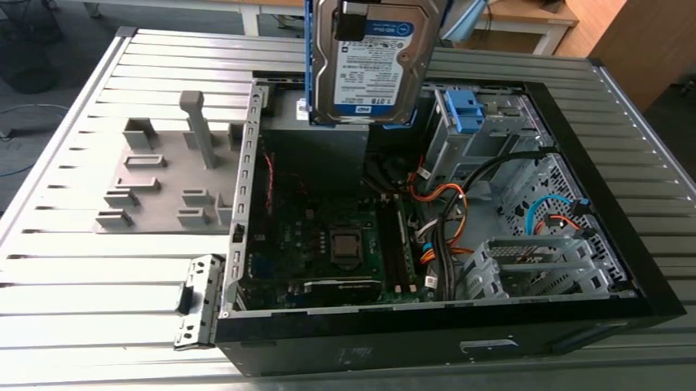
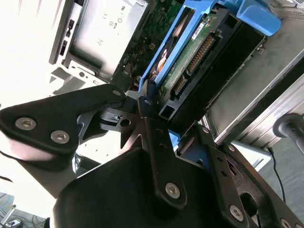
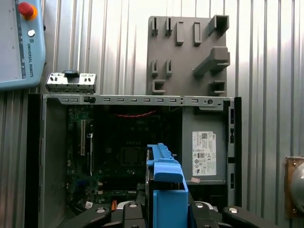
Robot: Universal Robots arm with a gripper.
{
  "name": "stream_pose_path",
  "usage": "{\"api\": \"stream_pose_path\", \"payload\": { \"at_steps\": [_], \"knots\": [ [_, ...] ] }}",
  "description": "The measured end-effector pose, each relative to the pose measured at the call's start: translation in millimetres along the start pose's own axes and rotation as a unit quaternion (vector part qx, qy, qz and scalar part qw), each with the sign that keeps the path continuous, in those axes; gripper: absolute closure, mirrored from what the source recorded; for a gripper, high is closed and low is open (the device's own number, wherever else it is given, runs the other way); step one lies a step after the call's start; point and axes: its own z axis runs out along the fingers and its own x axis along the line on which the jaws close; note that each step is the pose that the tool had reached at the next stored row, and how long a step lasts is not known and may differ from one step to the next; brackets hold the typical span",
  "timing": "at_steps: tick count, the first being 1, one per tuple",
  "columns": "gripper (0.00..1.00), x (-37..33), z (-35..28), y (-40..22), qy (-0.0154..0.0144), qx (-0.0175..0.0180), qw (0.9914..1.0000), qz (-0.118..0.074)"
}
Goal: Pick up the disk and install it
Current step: 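Pick up the disk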
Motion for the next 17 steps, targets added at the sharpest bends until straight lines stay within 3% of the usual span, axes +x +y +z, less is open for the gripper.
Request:
{"api": "stream_pose_path", "payload": {
  "at_steps": [17],
  "knots": [
    [0.64, 0.5, 0.6, -4.6, 0.0000, 0.0000, 1.00000, 0.000]
  ]
}}
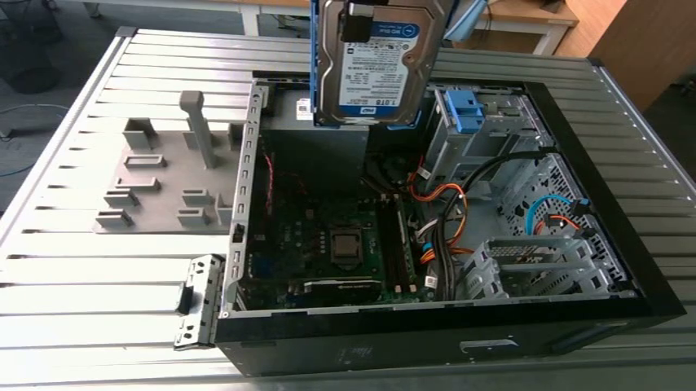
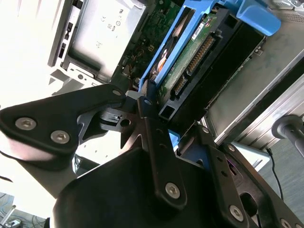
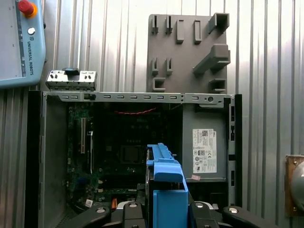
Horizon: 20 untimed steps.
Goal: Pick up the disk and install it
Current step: 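Pick up the disk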
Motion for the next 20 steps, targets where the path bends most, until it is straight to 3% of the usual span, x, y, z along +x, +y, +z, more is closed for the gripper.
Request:
{"api": "stream_pose_path", "payload": {
  "at_steps": [4, 11, 20],
  "knots": [
    [0.64, 0.2, 0.3, -1.5, -0.0001, 0.0001, 1.00000, 0.000],
    [0.64, 1.2, 0.7, -11.0, 0.0000, 0.0000, 1.00000, 0.000],
    [0.64, 5.0, 0.8, -13.5, 0.0000, 0.0000, 1.00000, 0.000]
  ]
}}
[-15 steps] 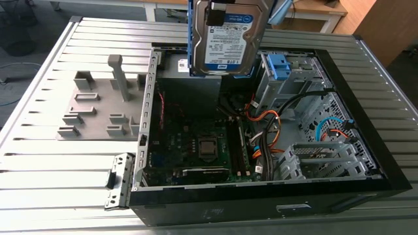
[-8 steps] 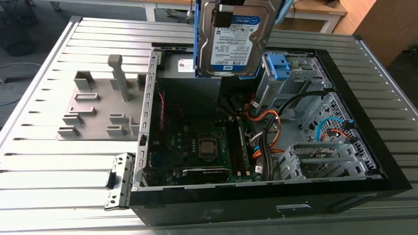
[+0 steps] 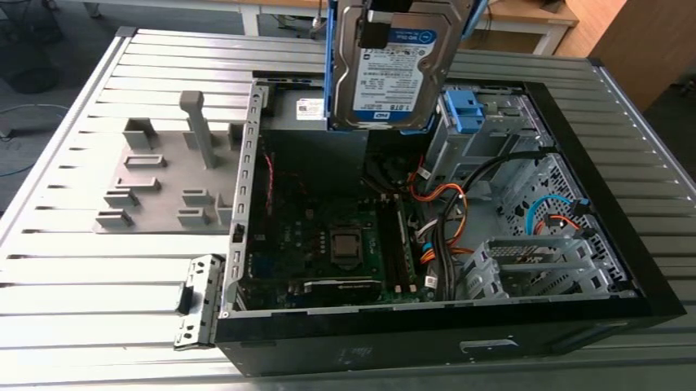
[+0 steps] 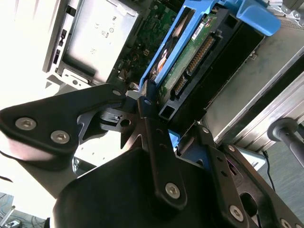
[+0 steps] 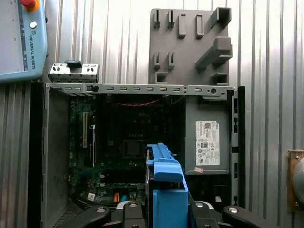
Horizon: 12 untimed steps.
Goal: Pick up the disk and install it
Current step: 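Pick up the disk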
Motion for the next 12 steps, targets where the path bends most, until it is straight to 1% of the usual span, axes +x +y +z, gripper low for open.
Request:
{"api": "stream_pose_path", "payload": {
  "at_steps": [12],
  "knots": [
    [0.64, 2.9, -0.1, -0.2, 0.0000, 0.0000, 1.00000, 0.000]
  ]
}}
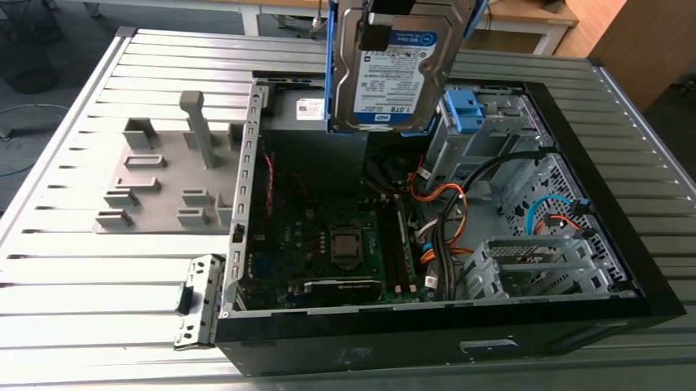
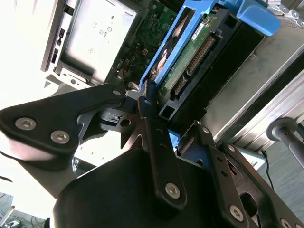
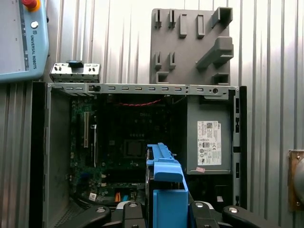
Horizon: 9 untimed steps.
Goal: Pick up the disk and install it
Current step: 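Pick up the disk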
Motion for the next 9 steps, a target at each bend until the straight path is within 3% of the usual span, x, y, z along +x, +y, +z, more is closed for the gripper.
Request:
{"api": "stream_pose_path", "payload": {
  "at_steps": [9],
  "knots": [
    [0.64, 2.4, -0.1, 0.0, 0.0000, 0.0000, 1.00000, 0.000]
  ]
}}
